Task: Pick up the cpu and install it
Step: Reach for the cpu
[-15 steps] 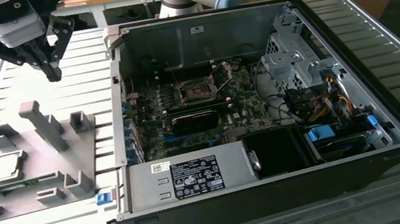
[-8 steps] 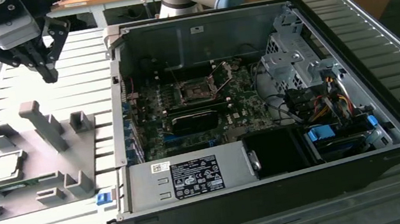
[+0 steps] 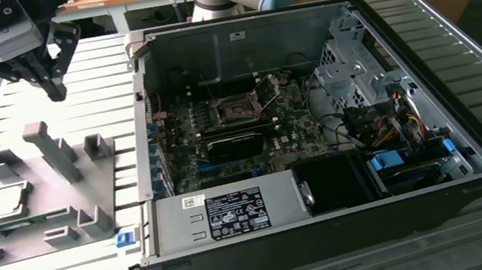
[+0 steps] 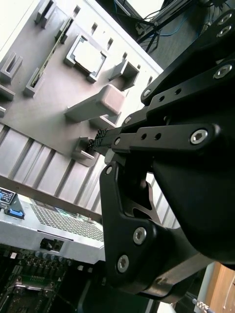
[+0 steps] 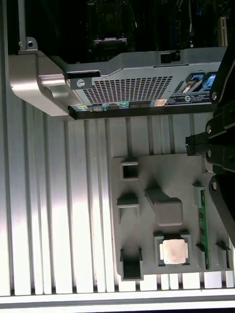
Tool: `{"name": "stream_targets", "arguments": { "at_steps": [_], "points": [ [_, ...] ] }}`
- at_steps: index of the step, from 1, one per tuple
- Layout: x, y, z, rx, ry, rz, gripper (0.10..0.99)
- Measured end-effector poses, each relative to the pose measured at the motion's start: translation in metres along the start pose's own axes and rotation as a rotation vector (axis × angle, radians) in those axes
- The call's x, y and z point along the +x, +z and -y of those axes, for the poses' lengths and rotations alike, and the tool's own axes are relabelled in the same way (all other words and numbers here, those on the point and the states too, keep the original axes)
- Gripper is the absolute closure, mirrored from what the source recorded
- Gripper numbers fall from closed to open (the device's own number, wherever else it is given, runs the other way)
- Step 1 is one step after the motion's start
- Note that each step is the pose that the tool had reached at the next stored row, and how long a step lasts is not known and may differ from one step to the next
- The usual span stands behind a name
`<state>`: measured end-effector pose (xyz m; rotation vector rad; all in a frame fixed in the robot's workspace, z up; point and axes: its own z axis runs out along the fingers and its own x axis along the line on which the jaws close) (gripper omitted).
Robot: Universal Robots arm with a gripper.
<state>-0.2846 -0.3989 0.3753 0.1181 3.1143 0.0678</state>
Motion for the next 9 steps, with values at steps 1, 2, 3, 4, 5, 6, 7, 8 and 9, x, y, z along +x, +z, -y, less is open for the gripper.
{"name": "stream_targets", "arguments": {
  "at_steps": [1,2,3,4,5,6,7,8,9],
  "points": [
    [0.0007,0.0001,0.0001,0.000,0.000,-0.0001,0.980],
    [0.0014,0.0002,0.0001,0.000,0.000,-0.0001,0.980],
    [0.0021,0.0003,0.0002,0.000,0.000,-0.0001,0.980],
    [0.0028,0.0004,0.0002,0.000,0.000,-0.0002,0.980],
    [0.0035,0.0005,0.0003,0.000,0.000,-0.0002,0.980],
    [0.0042,0.0006,0.0003,0.000,0.000,-0.0002,0.980],
    [0.0048,0.0007,0.0004,0.000,0.000,-0.0002,0.980],
    [0.0055,0.0008,0.0004,0.000,0.000,-0.0003,0.980],
    [0.0062,0.0009,0.0005,0.000,0.000,-0.0004,0.980]
  ]
}}
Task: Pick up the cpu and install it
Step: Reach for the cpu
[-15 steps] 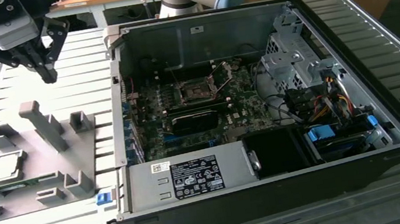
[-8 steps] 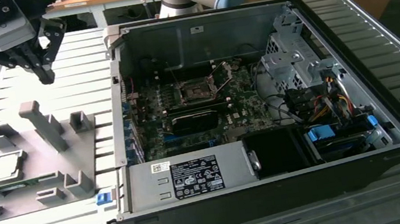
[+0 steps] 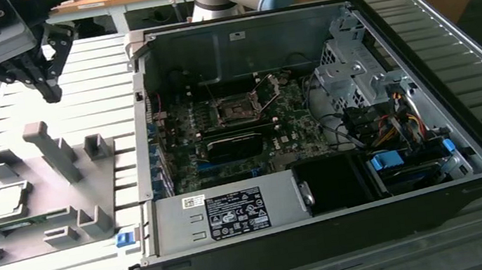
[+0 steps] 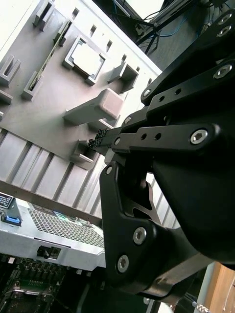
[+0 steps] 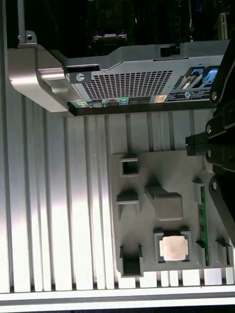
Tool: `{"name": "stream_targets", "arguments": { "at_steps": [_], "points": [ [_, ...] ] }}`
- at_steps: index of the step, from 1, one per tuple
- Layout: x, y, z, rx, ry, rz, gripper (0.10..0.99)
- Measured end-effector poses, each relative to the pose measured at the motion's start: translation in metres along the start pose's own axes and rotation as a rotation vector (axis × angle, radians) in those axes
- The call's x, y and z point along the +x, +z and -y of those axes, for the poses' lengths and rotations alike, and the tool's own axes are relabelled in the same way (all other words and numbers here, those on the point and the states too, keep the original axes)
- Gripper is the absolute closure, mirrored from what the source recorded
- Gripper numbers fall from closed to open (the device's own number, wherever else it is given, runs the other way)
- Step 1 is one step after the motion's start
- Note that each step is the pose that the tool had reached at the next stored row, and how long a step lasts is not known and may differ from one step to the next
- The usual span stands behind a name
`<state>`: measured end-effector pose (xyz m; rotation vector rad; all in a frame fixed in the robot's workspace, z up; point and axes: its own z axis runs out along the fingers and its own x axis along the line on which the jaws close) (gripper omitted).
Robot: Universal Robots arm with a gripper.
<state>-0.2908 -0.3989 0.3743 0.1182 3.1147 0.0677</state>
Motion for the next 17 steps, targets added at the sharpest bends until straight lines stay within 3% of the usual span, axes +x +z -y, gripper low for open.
{"name": "stream_targets", "arguments": {
  "at_steps": [17],
  "points": [
    [0.0123,0.0017,0.0010,0.000,0.000,-0.0003,0.980]
  ]
}}
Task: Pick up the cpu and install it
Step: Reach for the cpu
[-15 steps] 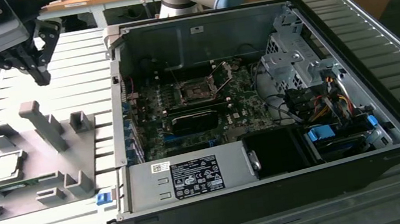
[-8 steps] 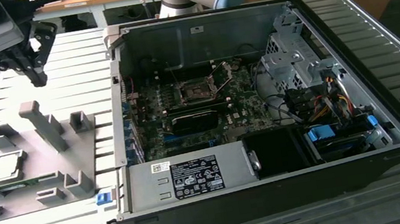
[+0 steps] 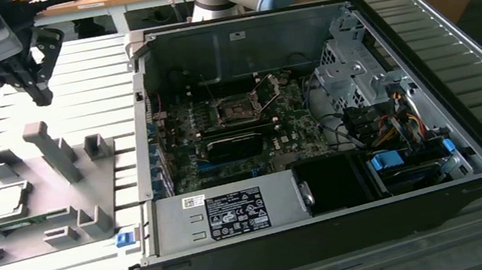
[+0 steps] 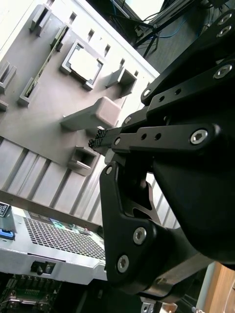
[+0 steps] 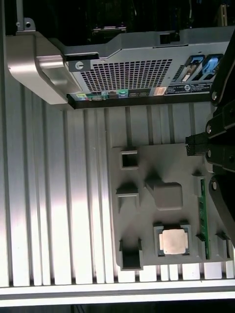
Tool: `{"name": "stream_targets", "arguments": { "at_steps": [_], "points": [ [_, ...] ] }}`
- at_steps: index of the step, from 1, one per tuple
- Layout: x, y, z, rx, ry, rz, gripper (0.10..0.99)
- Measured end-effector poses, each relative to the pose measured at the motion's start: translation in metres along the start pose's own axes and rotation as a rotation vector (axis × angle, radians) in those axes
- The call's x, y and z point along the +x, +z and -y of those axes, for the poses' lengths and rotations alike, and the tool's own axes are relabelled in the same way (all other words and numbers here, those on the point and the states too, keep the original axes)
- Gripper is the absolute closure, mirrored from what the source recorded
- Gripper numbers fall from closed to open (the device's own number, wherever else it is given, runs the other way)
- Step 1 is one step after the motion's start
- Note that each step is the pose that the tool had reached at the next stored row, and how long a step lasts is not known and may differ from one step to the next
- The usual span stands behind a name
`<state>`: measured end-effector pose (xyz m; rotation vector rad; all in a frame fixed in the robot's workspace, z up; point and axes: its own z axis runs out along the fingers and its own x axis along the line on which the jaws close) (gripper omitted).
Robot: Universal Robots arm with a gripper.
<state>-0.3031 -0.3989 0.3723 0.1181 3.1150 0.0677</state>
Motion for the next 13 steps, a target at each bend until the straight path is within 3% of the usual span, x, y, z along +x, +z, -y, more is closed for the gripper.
{"name": "stream_targets", "arguments": {
  "at_steps": [13],
  "points": [
    [0.0100,0.0012,0.0008,0.000,0.000,-0.0003,0.980]
  ]
}}
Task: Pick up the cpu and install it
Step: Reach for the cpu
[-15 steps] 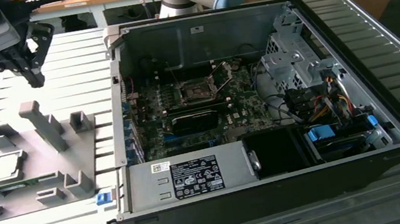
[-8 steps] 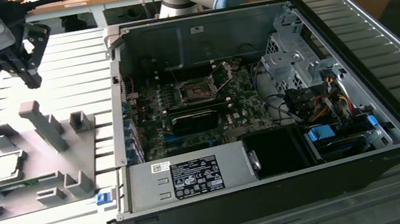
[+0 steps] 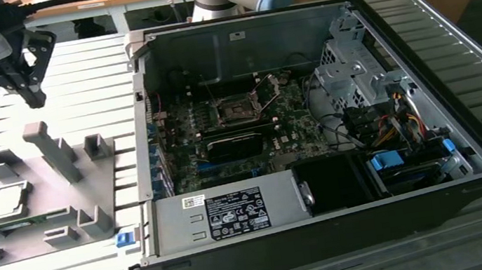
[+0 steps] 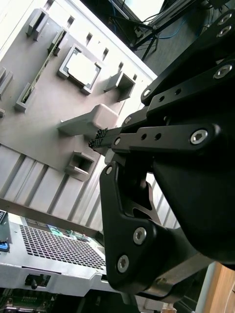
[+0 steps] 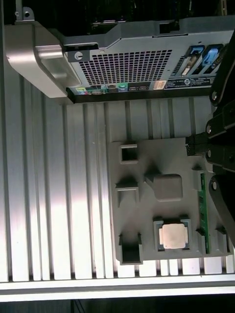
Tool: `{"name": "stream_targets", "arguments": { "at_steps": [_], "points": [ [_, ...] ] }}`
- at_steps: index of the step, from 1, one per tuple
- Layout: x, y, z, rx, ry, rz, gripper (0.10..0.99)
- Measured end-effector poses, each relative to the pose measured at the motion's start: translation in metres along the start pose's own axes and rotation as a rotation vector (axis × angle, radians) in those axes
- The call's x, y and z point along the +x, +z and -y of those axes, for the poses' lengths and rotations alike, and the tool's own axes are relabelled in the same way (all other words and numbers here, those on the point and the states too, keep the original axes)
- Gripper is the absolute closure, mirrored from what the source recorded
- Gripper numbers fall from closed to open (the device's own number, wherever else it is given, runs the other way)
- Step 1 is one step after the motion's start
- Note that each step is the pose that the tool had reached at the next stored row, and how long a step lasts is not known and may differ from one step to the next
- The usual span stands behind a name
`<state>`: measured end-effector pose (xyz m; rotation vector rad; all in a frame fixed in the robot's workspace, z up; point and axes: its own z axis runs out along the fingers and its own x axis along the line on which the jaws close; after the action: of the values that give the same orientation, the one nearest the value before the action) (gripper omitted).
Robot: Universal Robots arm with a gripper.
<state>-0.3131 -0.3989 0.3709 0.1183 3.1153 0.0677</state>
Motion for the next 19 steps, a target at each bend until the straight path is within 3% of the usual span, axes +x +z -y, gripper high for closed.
{"name": "stream_targets", "arguments": {
  "at_steps": [19],
  "points": [
    [0.0256,0.0011,0.0020,0.000,0.000,0.0000,0.980]
  ]
}}
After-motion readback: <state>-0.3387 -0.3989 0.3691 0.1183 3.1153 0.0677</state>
